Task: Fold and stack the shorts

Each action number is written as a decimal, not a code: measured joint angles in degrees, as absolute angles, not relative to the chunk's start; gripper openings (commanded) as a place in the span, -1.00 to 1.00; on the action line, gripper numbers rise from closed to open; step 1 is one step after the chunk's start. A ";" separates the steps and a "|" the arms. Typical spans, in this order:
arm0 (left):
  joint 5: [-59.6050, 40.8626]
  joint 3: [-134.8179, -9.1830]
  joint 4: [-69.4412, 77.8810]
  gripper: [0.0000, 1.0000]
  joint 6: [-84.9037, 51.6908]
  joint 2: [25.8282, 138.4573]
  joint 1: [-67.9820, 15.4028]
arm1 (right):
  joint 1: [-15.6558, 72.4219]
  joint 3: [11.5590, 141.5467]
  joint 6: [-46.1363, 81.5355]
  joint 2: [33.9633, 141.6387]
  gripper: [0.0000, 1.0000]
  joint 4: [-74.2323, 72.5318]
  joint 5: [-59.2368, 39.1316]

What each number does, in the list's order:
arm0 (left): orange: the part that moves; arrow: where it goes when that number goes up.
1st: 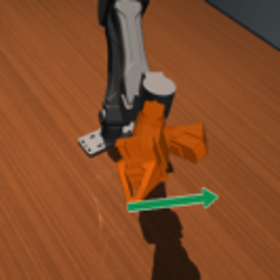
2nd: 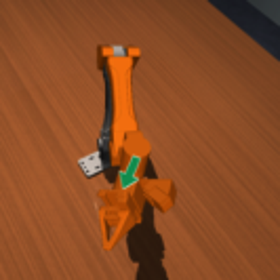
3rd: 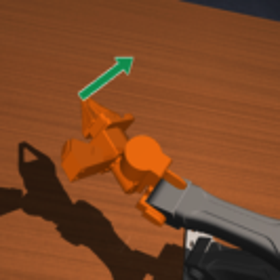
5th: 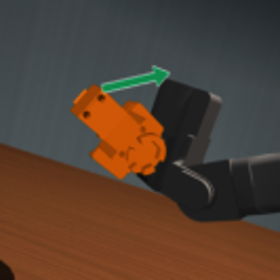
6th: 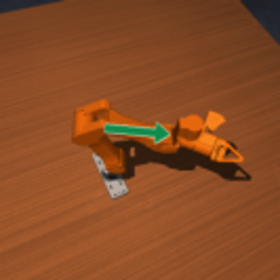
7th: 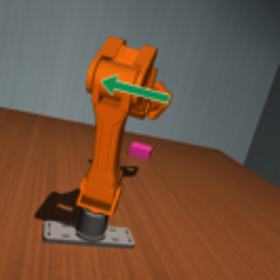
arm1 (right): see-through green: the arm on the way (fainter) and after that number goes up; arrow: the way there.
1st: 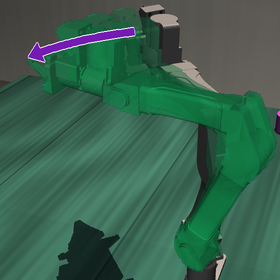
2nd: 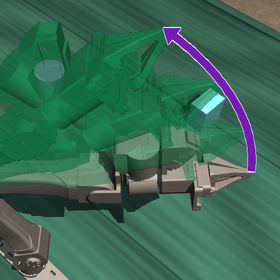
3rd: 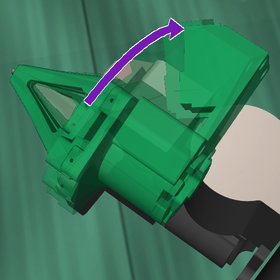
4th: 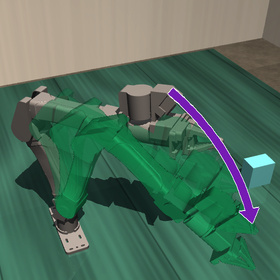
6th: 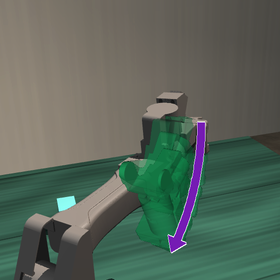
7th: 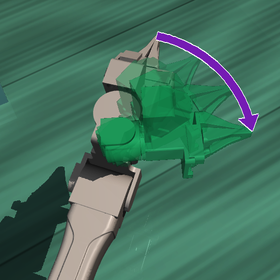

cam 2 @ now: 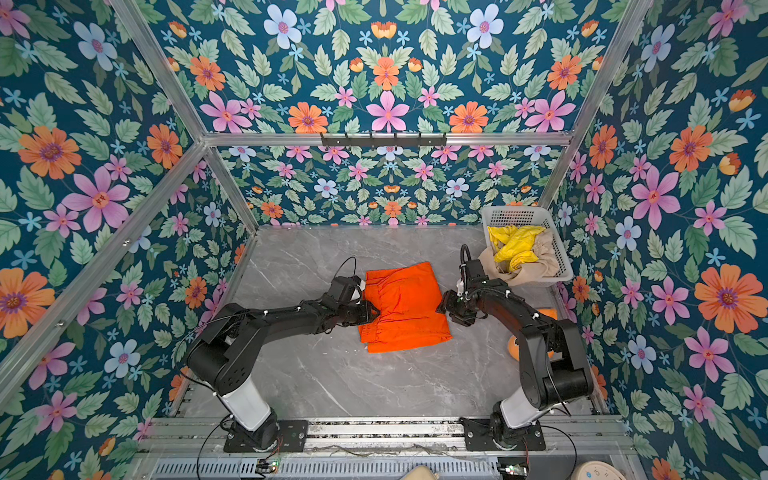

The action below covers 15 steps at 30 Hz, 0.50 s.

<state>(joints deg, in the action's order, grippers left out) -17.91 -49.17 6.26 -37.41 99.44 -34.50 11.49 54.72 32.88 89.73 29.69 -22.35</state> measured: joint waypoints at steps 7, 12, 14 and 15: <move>-14.24 -51.99 -1.74 -0.08 -35.40 96.09 -32.42 | 13.52 52.07 34.30 91.68 0.16 27.00 -24.32; -12.14 -57.78 -7.11 -0.04 -32.82 91.94 -32.60 | 17.63 52.95 35.79 94.72 0.14 24.91 -24.36; -11.90 -59.99 -8.47 -0.01 -32.45 91.22 -33.04 | 19.51 53.63 36.53 96.73 0.13 23.64 -24.25; -11.75 -61.01 -9.08 0.01 -32.23 91.20 -33.26 | 20.62 54.22 37.30 97.65 0.13 23.11 -24.77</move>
<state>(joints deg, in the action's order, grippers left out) -11.75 -61.01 -9.08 -32.23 91.20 -33.26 20.62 54.22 37.30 97.65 23.11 -24.77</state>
